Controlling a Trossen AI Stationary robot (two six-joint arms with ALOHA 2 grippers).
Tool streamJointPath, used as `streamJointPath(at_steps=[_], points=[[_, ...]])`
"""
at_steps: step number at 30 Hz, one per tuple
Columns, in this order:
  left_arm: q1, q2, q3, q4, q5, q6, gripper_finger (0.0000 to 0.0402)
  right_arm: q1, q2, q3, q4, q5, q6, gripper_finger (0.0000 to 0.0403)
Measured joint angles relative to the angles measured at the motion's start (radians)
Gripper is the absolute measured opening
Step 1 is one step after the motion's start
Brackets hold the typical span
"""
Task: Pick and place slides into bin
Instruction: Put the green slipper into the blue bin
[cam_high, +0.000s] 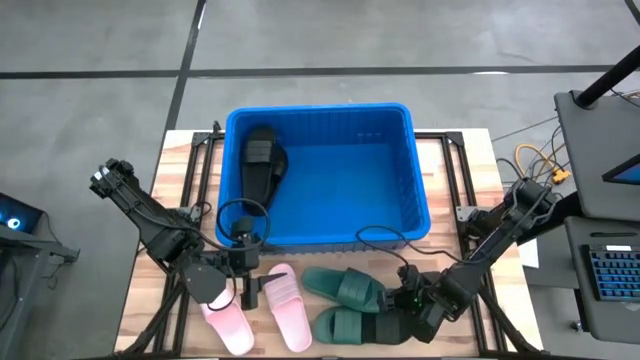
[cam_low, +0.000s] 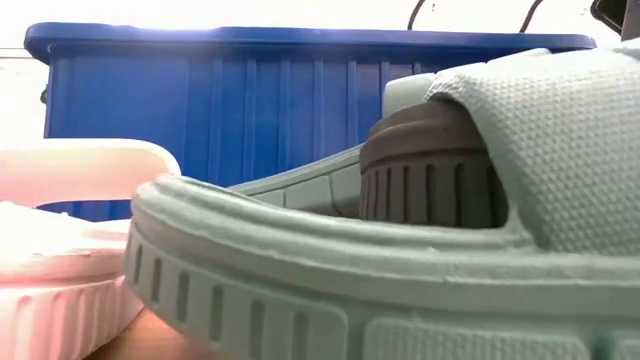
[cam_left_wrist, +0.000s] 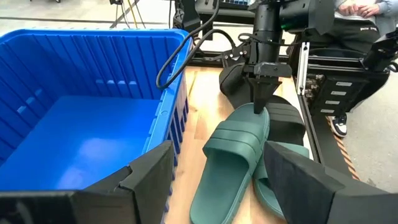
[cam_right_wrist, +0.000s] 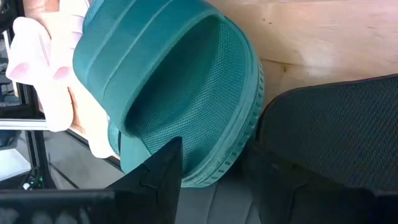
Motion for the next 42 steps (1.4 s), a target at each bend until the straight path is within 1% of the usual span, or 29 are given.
streamJointPath(at_steps=[3, 5, 10, 12, 17, 19, 23, 32, 36, 39, 42], points=[[0.000, 0.000, 0.000, 0.003, -0.002, 0.000, 0.0233, -0.002, 0.000, -0.003, 0.002, 0.000, -0.009, 0.0145], [0.000, 0.000, 0.000, 0.013, -0.003, 0.000, 0.0233, -0.002, 0.000, -0.003, 0.002, 0.002, -0.020, 0.0126], [0.000, 0.000, 0.000, 0.021, -0.003, 0.000, 0.0233, -0.003, 0.002, 0.003, 0.000, 0.035, -0.050, 0.0050], [0.000, 0.000, 0.000, 0.021, -0.003, 0.000, 0.0233, -0.002, 0.002, 0.008, -0.001, 0.046, -0.063, 0.0025], [0.000, 0.000, 0.000, 0.017, -0.004, 0.001, 0.0233, -0.002, 0.003, 0.041, -0.034, 0.047, -0.092, 0.0020], [0.000, 0.000, 0.000, 0.017, -0.005, 0.005, 0.0233, -0.002, 0.004, 0.071, -0.103, 0.047, -0.094, 0.0019], [0.000, 0.000, 0.000, 0.017, -0.006, 0.007, 0.0233, -0.001, 0.004, 0.152, -0.295, 0.047, -0.109, 0.0017], [0.000, 0.000, 0.000, 0.017, -0.006, 0.010, 0.0233, -0.002, 0.003, 0.381, -0.503, 0.036, -0.393, 0.0015], [0.000, 0.000, 0.000, 0.017, -0.006, 0.034, 0.0233, -0.001, 0.002, 0.490, -0.635, 0.032, -0.487, 0.0014], [0.000, 0.000, 0.000, 0.017, -0.006, 0.035, 0.0233, -0.001, 0.002, 0.562, -0.737, 0.031, -0.527, 0.0014], [0.000, 0.000, 0.000, 0.016, -0.006, 0.035, 0.0233, -0.002, 0.002, 0.621, -0.788, 0.033, -0.593, 0.0014]])
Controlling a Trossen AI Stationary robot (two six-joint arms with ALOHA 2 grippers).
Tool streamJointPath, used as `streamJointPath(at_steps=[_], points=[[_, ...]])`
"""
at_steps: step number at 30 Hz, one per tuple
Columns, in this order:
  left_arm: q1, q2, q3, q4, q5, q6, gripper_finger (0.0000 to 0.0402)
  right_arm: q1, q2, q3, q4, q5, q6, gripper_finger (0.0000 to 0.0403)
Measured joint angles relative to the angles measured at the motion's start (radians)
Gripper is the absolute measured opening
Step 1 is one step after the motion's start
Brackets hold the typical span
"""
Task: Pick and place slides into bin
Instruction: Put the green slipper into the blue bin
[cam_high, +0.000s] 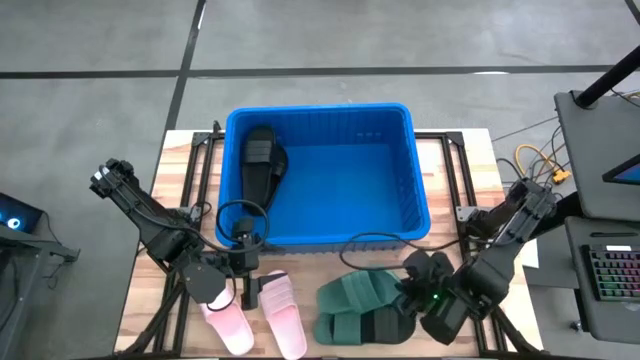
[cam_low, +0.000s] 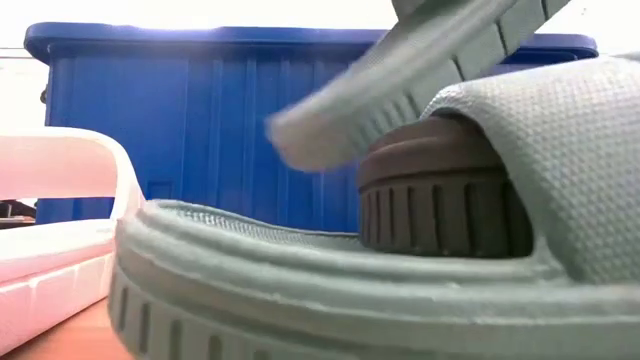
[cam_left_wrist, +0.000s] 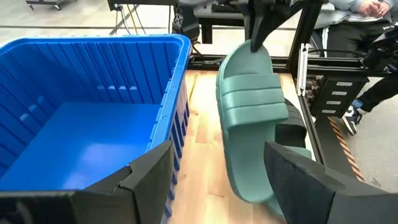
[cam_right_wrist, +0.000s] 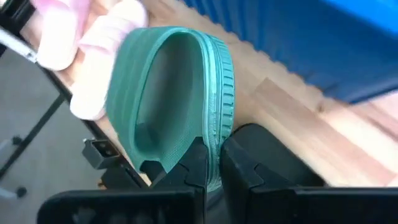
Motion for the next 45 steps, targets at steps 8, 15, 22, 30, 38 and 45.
streamJointPath(at_steps=[8, 15, 22, 30, 38, 45], points=[[0.000, -0.002, 0.000, -0.002, 0.001, 0.018, 0.0233, 0.000, 0.000, 0.173, 0.002, 0.000, -0.257, 0.0014], [0.000, -0.011, 0.000, -0.001, 0.001, 0.018, 0.0233, -0.020, -0.001, 0.334, -0.014, 0.005, -0.459, 0.0014], [-0.001, -0.023, 0.002, -0.001, 0.006, 0.016, 0.0233, -0.100, -0.001, 0.427, -0.118, 0.009, -0.635, 0.0014], [0.000, -0.051, 0.026, 0.000, 0.011, 0.020, 0.0233, -0.257, -0.001, 0.565, -0.214, -0.020, -0.931, 0.0014], [0.025, -0.066, 0.043, 0.002, -0.061, 0.045, 0.0233, -0.511, -0.036, 0.659, -0.153, -0.063, -1.349, 0.0014], [0.089, -0.066, 0.046, 0.061, -0.068, 0.045, 0.0233, -0.812, -0.038, 0.669, -0.121, -0.334, -1.628, 0.0014]])
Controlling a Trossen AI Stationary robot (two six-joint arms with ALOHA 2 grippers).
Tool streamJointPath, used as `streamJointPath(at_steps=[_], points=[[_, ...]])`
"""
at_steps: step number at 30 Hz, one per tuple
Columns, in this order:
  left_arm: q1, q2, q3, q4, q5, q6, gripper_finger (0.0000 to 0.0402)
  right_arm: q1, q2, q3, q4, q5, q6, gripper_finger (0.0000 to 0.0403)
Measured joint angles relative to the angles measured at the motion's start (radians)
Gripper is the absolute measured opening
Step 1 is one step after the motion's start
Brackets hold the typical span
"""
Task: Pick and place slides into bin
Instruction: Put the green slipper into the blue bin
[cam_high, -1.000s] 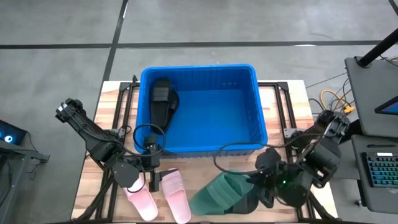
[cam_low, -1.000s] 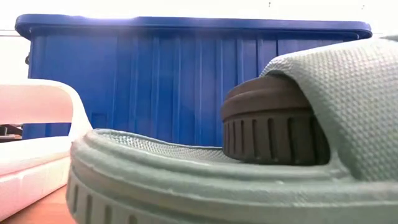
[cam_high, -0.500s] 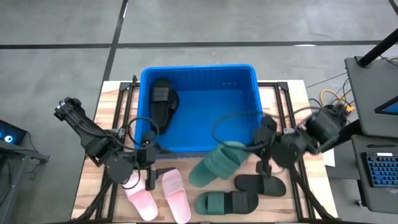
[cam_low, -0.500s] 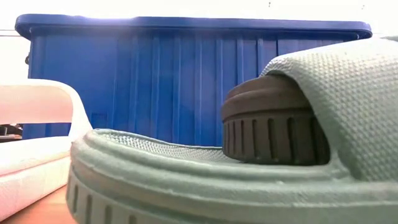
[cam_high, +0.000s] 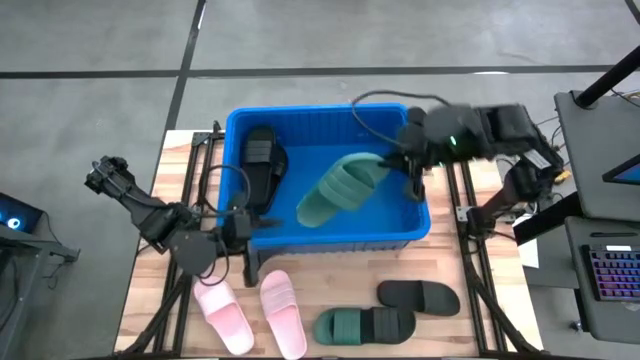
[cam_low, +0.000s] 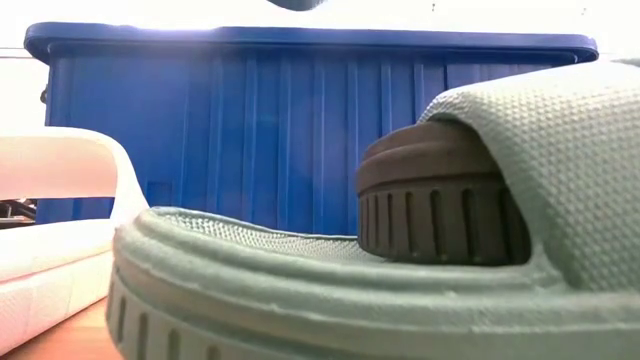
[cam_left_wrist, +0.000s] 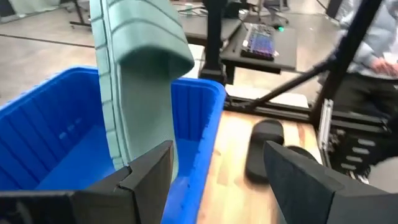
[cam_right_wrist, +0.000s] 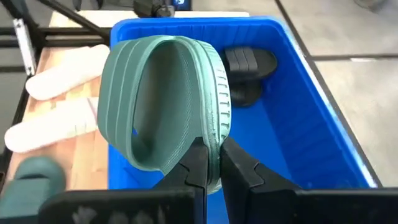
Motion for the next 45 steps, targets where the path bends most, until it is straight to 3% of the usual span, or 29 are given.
streamJointPath(at_steps=[6, 19, 26, 31, 45], points=[[0.045, 0.000, 0.000, 0.026, 0.000, -0.001, 0.0233, -0.171, 0.058, 0.000, 0.031, -0.184, -0.221, 0.0014], [0.062, 0.000, -0.002, 0.054, -0.005, -0.003, 0.0233, -0.293, 0.269, 0.002, 0.045, -0.200, -0.557, 0.0014], [0.062, 0.000, -0.002, 0.071, -0.006, -0.002, 0.0233, -0.345, 0.356, 0.002, 0.066, -0.225, -0.631, 0.0014], [0.062, 0.000, -0.002, 0.071, -0.007, -0.002, 0.0233, -0.380, 0.409, 0.002, 0.111, -0.319, -0.637, 0.0014], [0.062, 0.000, -0.002, 0.068, -0.007, -0.001, 0.0233, -0.430, 0.424, 0.002, 0.184, -0.422, -0.688, 0.0014]])
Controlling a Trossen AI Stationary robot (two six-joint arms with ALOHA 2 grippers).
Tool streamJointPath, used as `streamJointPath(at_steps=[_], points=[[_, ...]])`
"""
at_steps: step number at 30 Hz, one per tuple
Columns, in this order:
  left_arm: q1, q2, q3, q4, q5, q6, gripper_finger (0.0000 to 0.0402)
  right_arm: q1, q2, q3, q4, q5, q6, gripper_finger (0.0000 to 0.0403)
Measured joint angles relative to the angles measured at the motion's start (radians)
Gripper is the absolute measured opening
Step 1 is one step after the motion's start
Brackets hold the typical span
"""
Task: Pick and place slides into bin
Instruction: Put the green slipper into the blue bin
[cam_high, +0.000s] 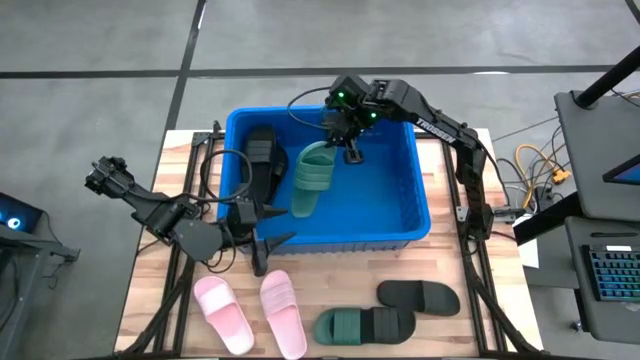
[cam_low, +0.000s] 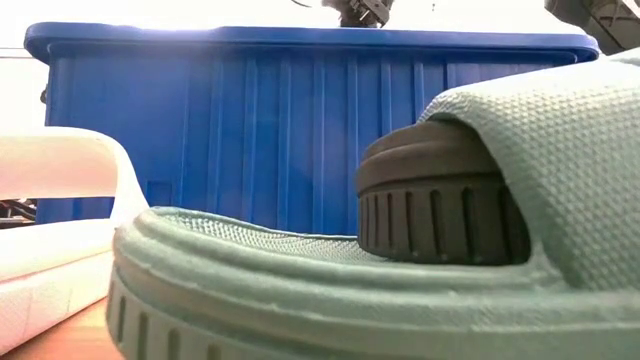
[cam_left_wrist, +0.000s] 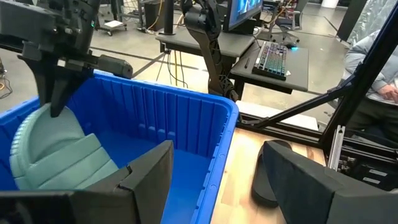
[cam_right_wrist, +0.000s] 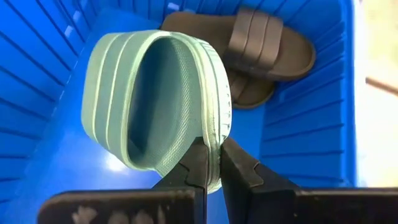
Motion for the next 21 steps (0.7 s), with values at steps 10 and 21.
streamJointPath(at_steps=[10, 21], points=[[0.000, 0.000, -0.001, 0.000, 0.000, -0.001, 0.0233, -0.020, 0.065, 0.000, 0.018, -0.003, -0.025, 0.0014], [0.000, 0.000, 0.002, 0.004, -0.001, -0.002, 0.0233, -0.080, 0.135, 0.002, 0.051, -0.096, -0.016, 0.0014]])
